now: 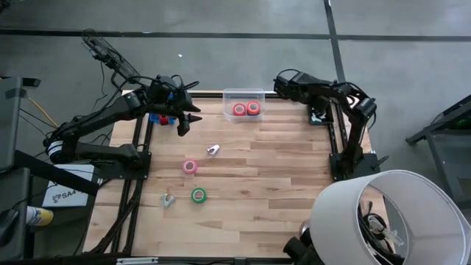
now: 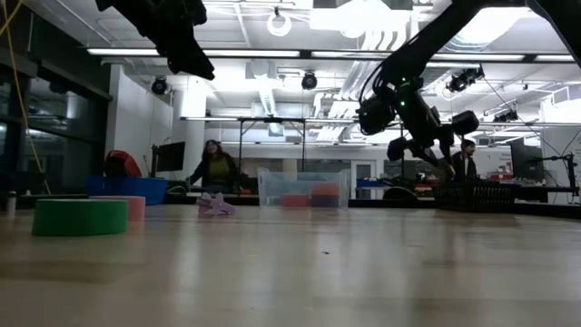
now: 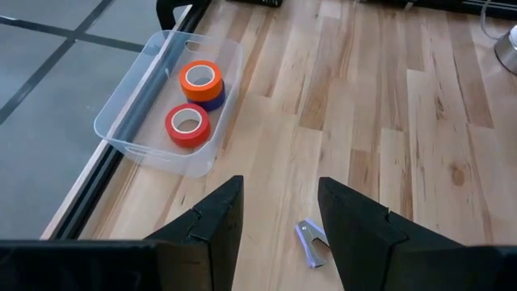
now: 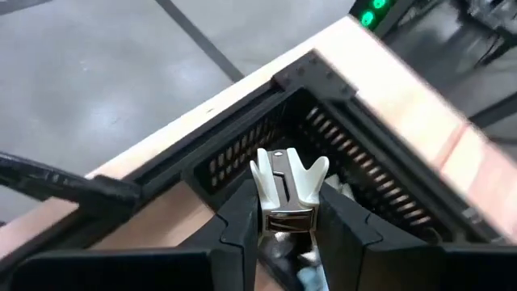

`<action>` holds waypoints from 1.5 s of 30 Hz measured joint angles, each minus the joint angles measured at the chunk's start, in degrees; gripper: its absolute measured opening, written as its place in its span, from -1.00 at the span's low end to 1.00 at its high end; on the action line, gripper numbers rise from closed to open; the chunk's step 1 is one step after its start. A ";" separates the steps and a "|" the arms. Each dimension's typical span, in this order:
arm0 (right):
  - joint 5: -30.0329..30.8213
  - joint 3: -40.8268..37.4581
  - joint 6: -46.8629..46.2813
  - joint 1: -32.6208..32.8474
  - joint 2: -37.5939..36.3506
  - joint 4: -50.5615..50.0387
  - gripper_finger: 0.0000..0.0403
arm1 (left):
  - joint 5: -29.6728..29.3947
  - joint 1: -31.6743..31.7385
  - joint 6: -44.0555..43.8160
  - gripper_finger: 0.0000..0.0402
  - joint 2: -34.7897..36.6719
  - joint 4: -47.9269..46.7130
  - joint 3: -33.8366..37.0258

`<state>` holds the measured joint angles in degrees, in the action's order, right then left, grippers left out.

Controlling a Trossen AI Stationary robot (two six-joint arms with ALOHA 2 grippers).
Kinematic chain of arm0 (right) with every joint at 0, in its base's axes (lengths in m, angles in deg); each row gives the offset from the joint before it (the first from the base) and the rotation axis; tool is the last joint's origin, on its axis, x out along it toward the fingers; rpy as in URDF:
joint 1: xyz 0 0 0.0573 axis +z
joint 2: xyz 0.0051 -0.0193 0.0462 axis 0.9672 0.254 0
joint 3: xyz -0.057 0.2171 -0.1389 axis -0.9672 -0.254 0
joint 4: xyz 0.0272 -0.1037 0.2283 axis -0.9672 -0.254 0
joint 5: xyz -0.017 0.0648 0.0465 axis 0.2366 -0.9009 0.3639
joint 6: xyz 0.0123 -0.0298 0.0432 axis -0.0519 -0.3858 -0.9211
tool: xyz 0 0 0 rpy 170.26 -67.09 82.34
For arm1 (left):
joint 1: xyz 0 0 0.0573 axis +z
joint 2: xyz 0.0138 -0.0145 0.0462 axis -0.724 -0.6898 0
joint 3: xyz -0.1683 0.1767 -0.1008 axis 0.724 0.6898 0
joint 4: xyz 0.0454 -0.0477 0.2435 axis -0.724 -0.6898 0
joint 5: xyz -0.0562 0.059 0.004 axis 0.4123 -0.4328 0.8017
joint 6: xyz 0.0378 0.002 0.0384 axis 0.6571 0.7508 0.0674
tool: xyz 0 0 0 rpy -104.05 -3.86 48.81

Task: Pick and place Stapler, Stapler remover, tape
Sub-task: Put the gray staple remover into the black bin, then put the purple staple remover into the black bin

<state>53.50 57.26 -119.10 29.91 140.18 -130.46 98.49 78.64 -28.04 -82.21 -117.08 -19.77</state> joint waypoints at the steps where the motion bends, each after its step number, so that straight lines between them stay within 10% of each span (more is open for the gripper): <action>1: -0.40 -0.31 -0.01 -0.41 -0.01 1.02 -0.59 | 0.00 0.00 0.02 -0.21 0.00 0.00 0.00; 11: -6.80 -6.35 -9.96 -1.07 -0.07 4.45 -0.56 | -0.23 0.00 0.18 -0.21 0.00 -1.16 0.00; 23: -7.93 -7.87 -12.05 -1.06 -0.02 4.03 0.09 | -0.31 0.00 0.20 -0.21 0.00 -1.33 0.00; 45: 1.53 -6.93 -10.86 5.76 -7.11 3.71 0.11 | -0.50 0.00 0.57 -0.21 0.00 -1.27 0.00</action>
<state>55.04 50.34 -129.96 35.67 133.07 -126.75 97.99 78.64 -27.47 -82.21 -118.35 -19.77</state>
